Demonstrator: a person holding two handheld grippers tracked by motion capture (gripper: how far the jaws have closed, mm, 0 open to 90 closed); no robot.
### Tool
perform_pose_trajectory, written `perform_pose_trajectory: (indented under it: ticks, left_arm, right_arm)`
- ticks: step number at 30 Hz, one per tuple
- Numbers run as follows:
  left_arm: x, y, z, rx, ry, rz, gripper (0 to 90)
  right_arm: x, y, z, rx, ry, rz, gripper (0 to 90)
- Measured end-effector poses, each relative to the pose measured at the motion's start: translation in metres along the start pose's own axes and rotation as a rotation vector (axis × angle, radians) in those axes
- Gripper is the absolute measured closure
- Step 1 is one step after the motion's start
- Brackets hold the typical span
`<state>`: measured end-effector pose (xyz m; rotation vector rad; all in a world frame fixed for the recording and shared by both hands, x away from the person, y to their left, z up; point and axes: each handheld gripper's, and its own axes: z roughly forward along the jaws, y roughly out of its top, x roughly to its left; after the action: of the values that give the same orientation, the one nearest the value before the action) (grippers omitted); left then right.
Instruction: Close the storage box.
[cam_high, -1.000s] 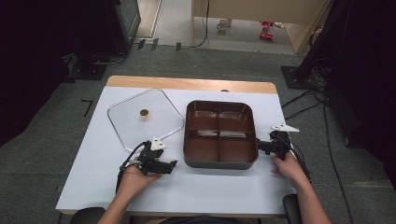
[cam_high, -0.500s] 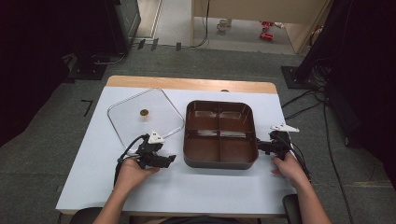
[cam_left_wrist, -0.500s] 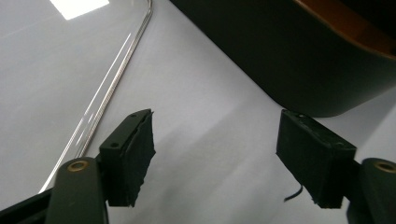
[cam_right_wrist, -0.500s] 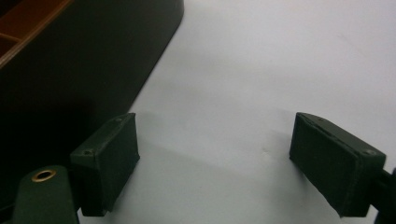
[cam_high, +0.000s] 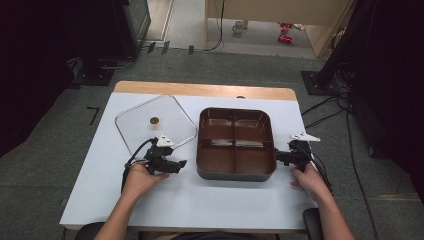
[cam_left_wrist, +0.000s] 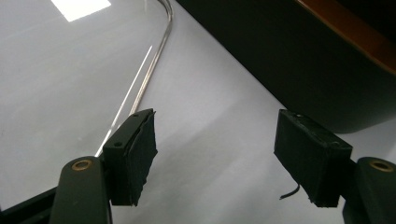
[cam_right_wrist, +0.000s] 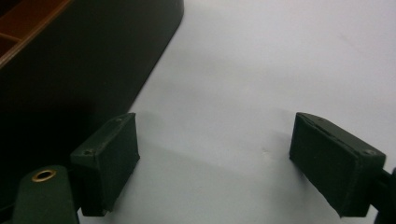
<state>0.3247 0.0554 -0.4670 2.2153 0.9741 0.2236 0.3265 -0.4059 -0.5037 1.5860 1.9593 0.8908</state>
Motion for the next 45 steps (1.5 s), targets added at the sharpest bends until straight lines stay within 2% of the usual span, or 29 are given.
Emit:
perform_pose_trajectory:
  ticks: [4, 13, 18, 26, 30, 35, 41, 45]
  left_arm:
    - [0.004, 0.003, 0.002, 0.014, 0.003, -0.005, 29.6]
    - [0.016, 0.013, 0.002, -0.006, 0.002, -0.022, 30.1]
    - [0.022, 0.018, 0.003, 0.003, 0.013, -0.024, 29.9]
    - [0.031, 0.026, 0.005, 0.004, 0.008, -0.034, 29.9]
    - [0.040, 0.031, 0.004, 0.003, 0.020, -0.048, 28.8]
    - [0.049, 0.037, 0.002, -0.009, 0.010, -0.062, 27.8]
    - [0.060, 0.044, -0.001, -0.036, 0.021, -0.064, 28.5]
    - [0.067, 0.048, -0.001, -0.033, 0.033, -0.060, 30.1]
  right_arm:
    - [0.000, 0.000, 0.000, 0.000, 0.000, 0.000, 15.2]
    - [0.000, 0.000, 0.000, 0.001, 0.000, -0.001, 15.2]
    - [0.000, 0.000, 0.000, 0.000, 0.000, -0.001, 15.2]
    - [0.000, 0.000, 0.000, 0.000, 0.000, -0.002, 15.2]
    - [0.000, 0.000, 0.000, 0.000, 0.000, -0.001, 15.2]
    - [0.000, 0.000, 0.000, 0.001, 0.000, -0.001, 15.2]
    - [0.000, 0.000, 0.000, 0.000, 0.000, -0.001, 15.2]
    - [0.000, 0.000, 0.000, 0.000, 0.000, -0.002, 15.2]
